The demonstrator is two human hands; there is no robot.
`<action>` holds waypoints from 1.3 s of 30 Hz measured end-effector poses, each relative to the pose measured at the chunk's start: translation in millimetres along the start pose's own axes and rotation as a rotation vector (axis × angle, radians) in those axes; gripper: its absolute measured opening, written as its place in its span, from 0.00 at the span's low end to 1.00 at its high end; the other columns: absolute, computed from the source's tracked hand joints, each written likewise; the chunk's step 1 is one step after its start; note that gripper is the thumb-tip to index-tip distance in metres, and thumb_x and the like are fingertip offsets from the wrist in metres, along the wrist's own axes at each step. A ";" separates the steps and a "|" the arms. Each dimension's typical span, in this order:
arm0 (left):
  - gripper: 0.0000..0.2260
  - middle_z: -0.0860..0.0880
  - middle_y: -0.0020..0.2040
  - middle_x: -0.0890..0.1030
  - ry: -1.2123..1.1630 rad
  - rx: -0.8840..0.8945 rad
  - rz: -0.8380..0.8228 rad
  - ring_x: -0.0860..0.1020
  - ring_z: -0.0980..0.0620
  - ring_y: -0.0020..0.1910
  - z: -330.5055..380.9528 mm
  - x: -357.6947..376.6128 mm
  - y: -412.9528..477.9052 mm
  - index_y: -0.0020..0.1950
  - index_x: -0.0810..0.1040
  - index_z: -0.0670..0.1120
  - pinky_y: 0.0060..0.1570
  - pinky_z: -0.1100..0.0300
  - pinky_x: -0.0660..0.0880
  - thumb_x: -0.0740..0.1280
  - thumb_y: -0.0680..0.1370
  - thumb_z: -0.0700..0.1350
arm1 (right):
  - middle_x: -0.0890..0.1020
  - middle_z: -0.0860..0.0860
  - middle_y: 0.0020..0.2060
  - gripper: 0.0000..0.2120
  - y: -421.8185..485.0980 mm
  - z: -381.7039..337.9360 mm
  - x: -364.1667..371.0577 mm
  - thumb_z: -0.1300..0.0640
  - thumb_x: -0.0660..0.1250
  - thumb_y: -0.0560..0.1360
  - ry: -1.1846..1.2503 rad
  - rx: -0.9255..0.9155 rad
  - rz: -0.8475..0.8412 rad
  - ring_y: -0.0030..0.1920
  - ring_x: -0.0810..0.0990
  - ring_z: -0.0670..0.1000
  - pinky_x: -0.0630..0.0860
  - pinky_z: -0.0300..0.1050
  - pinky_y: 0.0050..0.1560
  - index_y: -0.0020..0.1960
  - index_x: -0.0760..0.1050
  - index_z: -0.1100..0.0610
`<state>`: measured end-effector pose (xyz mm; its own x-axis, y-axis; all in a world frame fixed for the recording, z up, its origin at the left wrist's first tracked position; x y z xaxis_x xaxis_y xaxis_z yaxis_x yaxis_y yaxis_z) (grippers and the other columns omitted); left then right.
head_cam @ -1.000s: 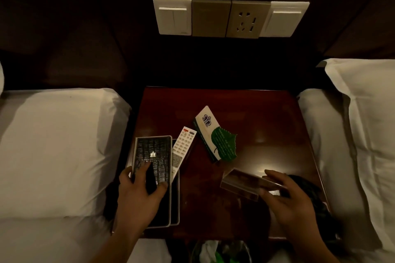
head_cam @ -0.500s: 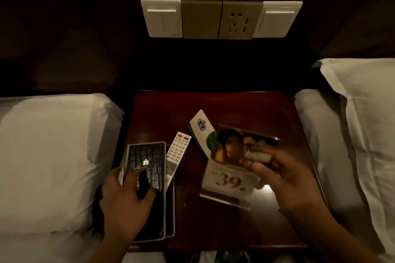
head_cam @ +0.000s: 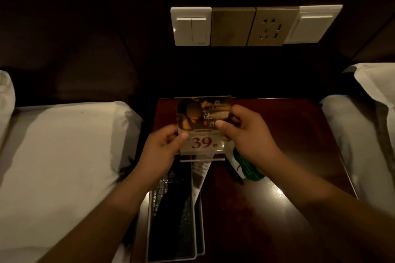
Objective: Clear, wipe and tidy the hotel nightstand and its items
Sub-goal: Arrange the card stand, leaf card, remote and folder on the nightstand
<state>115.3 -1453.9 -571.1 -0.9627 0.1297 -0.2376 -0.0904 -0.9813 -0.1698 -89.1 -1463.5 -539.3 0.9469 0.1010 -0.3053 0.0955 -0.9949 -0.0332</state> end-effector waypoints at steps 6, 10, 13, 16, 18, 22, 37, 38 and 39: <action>0.10 0.49 0.41 0.87 -0.143 -0.084 0.228 0.86 0.52 0.42 -16.6 -34.2 46.0 0.40 0.79 0.47 0.37 0.64 0.80 0.65 0.81 0.40 | 0.80 0.42 0.49 0.15 9.1 8.0 -30.9 0.53 0.69 0.76 -0.335 0.035 0.187 0.52 0.79 0.44 0.78 0.44 0.52 0.61 0.75 0.49; 0.07 0.45 0.47 0.86 -0.159 -0.150 0.325 0.84 0.46 0.49 -30.7 -46.1 79.6 0.47 0.78 0.40 0.45 0.51 0.82 0.64 0.82 0.41 | 0.76 0.38 0.49 0.17 -9.8 17.6 -54.1 0.54 0.69 0.75 -0.497 0.018 0.309 0.56 0.74 0.46 0.70 0.38 0.48 0.63 0.74 0.49; 0.09 0.42 0.49 0.84 -0.127 -0.148 0.325 0.82 0.39 0.54 -43.5 -47.8 100.6 0.43 0.76 0.44 0.57 0.41 0.77 0.63 0.83 0.41 | 0.69 0.31 0.47 0.20 -19.8 34.0 -57.6 0.49 0.69 0.74 -0.475 0.104 0.280 0.57 0.72 0.46 0.69 0.43 0.50 0.65 0.72 0.47; 0.10 0.46 0.47 0.85 -0.111 -0.155 0.310 0.82 0.40 0.55 -54.8 -45.0 112.9 0.41 0.77 0.49 0.56 0.44 0.77 0.64 0.82 0.42 | 0.70 0.32 0.49 0.26 -24.0 49.6 -55.8 0.39 0.68 0.70 -0.410 0.229 0.209 0.58 0.72 0.46 0.70 0.46 0.51 0.66 0.70 0.45; 0.11 0.46 0.47 0.85 -0.103 -0.152 0.297 0.82 0.41 0.54 -61.0 -42.3 117.7 0.40 0.77 0.50 0.58 0.42 0.78 0.64 0.82 0.42 | 0.74 0.37 0.52 0.34 -25.9 56.9 -52.8 0.32 0.66 0.63 -0.332 0.306 0.192 0.57 0.74 0.46 0.71 0.44 0.50 0.66 0.69 0.43; 0.10 0.46 0.48 0.84 -0.113 -0.146 0.299 0.81 0.43 0.54 -69.5 -42.4 125.0 0.43 0.78 0.50 0.61 0.40 0.76 0.63 0.83 0.41 | 0.75 0.41 0.55 0.40 -27.6 67.4 -45.1 0.32 0.69 0.59 -0.299 0.372 0.169 0.56 0.75 0.44 0.73 0.42 0.49 0.67 0.67 0.44; 0.11 0.46 0.52 0.83 0.001 -0.132 0.104 0.80 0.43 0.58 -80.0 -50.5 145.8 0.48 0.80 0.51 0.59 0.50 0.76 0.63 0.82 0.37 | 0.83 0.43 0.46 0.15 -38.6 80.5 -28.7 0.52 0.70 0.74 -0.617 0.362 -0.059 0.44 0.81 0.43 0.79 0.41 0.44 0.58 0.71 0.41; 0.12 0.45 0.55 0.83 -0.030 -0.139 0.101 0.79 0.43 0.60 -82.5 -50.6 145.4 0.50 0.80 0.51 0.60 0.49 0.75 0.63 0.81 0.35 | 0.83 0.43 0.45 0.14 -37.8 80.3 -29.9 0.53 0.70 0.74 -0.614 0.364 -0.056 0.44 0.81 0.44 0.80 0.43 0.45 0.56 0.72 0.41; 0.13 0.45 0.57 0.83 -0.066 -0.142 0.098 0.79 0.43 0.61 -85.2 -50.6 144.5 0.52 0.81 0.51 0.63 0.49 0.75 0.64 0.80 0.33 | 0.82 0.42 0.44 0.13 -36.6 79.5 -32.1 0.54 0.70 0.74 -0.617 0.367 -0.048 0.43 0.81 0.43 0.80 0.43 0.44 0.54 0.72 0.40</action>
<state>172.7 -1590.1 -665.0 -0.9801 0.0204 -0.1975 0.0371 -0.9583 -0.2832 -147.4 -1430.1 -603.9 0.5874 0.2353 -0.7744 -0.0796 -0.9354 -0.3445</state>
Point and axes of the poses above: each hand's wrist, its own y-axis towards the middle knuckle, its own x-axis out of the palm, z = x × y, the point moved 3 cm from there along y, towards the middle knuckle
